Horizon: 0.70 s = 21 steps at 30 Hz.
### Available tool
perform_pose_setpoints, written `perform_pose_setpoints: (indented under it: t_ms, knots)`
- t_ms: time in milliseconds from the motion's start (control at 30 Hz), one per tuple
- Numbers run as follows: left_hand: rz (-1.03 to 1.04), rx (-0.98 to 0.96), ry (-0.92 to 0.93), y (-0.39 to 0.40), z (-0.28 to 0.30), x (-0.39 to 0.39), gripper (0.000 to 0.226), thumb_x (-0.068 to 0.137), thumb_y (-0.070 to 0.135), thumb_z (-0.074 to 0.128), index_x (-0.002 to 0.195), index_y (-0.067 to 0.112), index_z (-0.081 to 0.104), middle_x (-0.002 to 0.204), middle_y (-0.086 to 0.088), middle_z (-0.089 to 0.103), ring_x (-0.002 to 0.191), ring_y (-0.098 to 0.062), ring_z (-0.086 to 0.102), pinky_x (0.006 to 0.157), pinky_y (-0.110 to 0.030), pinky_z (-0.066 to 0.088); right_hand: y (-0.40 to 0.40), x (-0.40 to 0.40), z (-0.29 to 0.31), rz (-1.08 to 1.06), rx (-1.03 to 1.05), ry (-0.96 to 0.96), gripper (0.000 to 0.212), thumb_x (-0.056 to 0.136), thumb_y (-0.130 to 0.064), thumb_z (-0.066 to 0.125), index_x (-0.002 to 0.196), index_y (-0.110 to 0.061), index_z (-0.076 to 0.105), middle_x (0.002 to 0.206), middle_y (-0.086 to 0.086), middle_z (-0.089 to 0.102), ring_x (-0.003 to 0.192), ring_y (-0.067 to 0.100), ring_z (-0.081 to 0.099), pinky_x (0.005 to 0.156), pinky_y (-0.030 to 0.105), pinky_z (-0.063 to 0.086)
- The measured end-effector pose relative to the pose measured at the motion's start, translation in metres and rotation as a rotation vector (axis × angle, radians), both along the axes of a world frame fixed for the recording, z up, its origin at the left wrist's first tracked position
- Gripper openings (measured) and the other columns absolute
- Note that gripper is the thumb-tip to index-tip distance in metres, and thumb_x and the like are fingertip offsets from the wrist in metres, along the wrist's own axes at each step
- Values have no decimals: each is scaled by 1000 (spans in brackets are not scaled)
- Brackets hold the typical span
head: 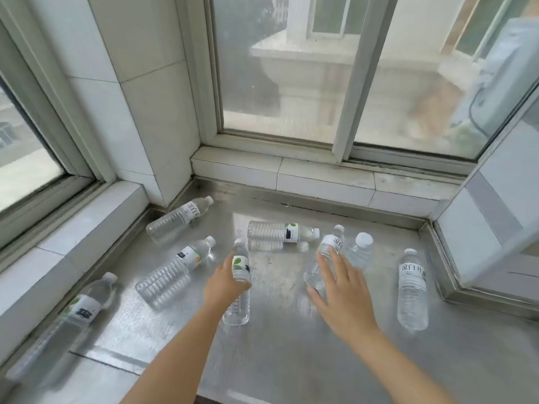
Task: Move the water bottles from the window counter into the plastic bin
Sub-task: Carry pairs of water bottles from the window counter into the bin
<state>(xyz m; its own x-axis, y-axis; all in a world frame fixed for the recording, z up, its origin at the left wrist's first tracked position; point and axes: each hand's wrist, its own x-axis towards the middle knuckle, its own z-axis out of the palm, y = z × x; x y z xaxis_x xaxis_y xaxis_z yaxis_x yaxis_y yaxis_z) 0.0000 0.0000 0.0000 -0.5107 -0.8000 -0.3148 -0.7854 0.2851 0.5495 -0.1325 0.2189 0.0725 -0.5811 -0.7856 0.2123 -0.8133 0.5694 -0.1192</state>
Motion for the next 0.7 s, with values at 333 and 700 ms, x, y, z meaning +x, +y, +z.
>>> perform_pose_setpoints:
  t_ms: [333,700]
  knots:
    - [153,181,144,-17,-32,-13,110,56,34,87,147,42,27,113,5,64,91,-17,64,66,-28,48,-64,-36,-52,-127,84,-317,65,88,-33,55,144,-14,30,150,16,29,136,33,29,102,40,39]
    - [213,284,317,-16,-27,0,113,49,31,89,146,44,33,108,14,63,94,-10,67,83,-40,58,-139,-103,-83,-724,-80,-784,80,88,-12,57,149,-9,5,156,26,7,132,50,30,104,50,38]
